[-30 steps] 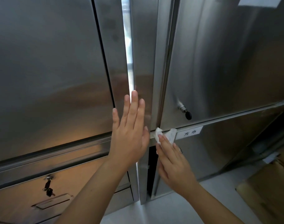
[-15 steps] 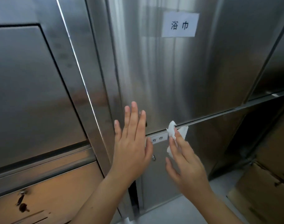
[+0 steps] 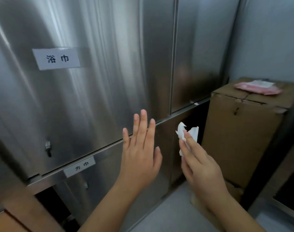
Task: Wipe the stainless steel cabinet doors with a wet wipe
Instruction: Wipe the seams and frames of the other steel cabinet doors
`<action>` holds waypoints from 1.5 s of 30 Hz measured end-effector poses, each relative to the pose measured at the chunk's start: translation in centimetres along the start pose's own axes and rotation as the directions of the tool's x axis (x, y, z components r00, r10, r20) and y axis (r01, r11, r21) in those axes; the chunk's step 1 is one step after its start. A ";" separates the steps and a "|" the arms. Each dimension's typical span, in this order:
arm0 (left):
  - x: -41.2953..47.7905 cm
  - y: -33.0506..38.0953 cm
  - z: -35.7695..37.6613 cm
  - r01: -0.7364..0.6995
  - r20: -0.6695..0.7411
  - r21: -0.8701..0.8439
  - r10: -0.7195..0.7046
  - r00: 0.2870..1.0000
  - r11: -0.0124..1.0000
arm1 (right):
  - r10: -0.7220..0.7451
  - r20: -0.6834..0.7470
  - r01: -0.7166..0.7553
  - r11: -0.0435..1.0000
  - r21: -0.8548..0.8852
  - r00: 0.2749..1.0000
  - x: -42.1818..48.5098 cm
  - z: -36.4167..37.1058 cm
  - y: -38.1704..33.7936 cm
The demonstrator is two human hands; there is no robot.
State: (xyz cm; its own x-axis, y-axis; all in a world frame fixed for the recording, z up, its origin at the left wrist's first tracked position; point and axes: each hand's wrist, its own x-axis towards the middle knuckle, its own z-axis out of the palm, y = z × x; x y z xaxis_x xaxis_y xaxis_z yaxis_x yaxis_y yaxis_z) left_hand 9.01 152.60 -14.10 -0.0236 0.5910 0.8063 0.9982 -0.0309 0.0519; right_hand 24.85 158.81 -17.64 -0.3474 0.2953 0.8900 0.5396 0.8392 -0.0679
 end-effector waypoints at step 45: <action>30.6 -7.4 21.3 -0.107 -0.146 0.332 0.163 0.976 0.937 | -0.104 -0.161 0.117 0.990 0.075 0.982 26.4 18.4 27.7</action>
State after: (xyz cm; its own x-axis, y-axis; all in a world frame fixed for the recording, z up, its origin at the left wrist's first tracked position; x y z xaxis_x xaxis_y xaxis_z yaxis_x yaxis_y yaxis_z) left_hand 2.08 188.09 -2.43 0.1317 0.4536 0.8814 0.9564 0.1755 -0.2333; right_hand 16.50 198.26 -4.36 -0.2738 0.1295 0.9530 0.4366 0.8997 0.0032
